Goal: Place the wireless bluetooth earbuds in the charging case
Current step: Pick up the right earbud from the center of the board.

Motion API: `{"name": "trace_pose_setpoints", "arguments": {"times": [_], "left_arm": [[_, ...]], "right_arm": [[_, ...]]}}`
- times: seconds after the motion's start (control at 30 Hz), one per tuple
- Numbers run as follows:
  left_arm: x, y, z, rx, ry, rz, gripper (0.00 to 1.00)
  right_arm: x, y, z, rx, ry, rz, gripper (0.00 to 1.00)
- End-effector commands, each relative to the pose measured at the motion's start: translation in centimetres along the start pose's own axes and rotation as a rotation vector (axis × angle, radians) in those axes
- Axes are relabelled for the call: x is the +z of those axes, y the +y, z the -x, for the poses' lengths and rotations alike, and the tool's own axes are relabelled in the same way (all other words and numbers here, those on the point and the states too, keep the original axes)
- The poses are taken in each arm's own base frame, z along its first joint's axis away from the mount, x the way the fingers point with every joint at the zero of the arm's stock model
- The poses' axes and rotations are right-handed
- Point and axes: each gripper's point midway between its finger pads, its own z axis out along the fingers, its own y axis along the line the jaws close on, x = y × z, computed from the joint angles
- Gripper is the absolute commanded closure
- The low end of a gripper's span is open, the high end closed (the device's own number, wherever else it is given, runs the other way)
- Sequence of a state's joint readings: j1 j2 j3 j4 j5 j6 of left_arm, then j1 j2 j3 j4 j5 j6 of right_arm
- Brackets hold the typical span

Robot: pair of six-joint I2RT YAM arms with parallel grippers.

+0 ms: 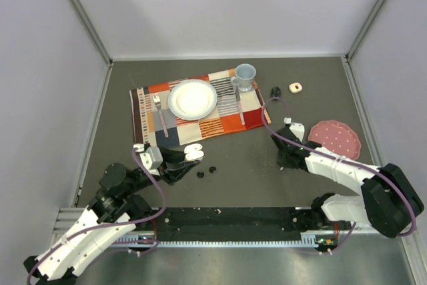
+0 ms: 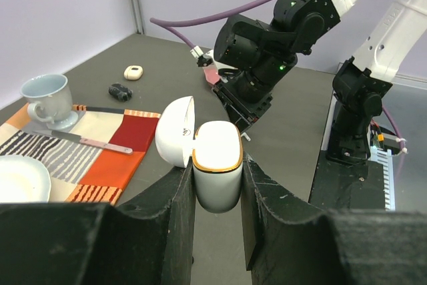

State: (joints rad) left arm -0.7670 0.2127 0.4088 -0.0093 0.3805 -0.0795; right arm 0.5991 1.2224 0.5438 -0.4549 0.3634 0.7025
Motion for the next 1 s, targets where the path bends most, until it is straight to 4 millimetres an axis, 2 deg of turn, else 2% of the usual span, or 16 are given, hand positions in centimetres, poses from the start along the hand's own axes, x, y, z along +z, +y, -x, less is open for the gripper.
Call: {"name": "trace_pose_setpoints", "arguments": {"times": [0.0, 0.07, 0.43, 0.97], "left_arm": [[0.1, -0.3, 2.2, 0.012, -0.053, -0.009, 1.00], [0.1, -0.3, 2.2, 0.012, -0.053, -0.009, 1.00], [0.2, -0.3, 2.1, 0.011, -0.051, -0.010, 1.00], [0.3, -0.2, 2.0, 0.009, -0.047, -0.012, 1.00]], "right_arm": [[0.1, -0.2, -0.6, 0.014, 0.031, -0.009, 0.77], [0.1, -0.6, -0.8, 0.028, 0.032, -0.025, 0.68], [-0.2, -1.9, -1.3, 0.120, 0.035, -0.101, 0.69], [-0.3, -1.4, -1.6, 0.096, 0.051, -0.061, 0.68]]}}
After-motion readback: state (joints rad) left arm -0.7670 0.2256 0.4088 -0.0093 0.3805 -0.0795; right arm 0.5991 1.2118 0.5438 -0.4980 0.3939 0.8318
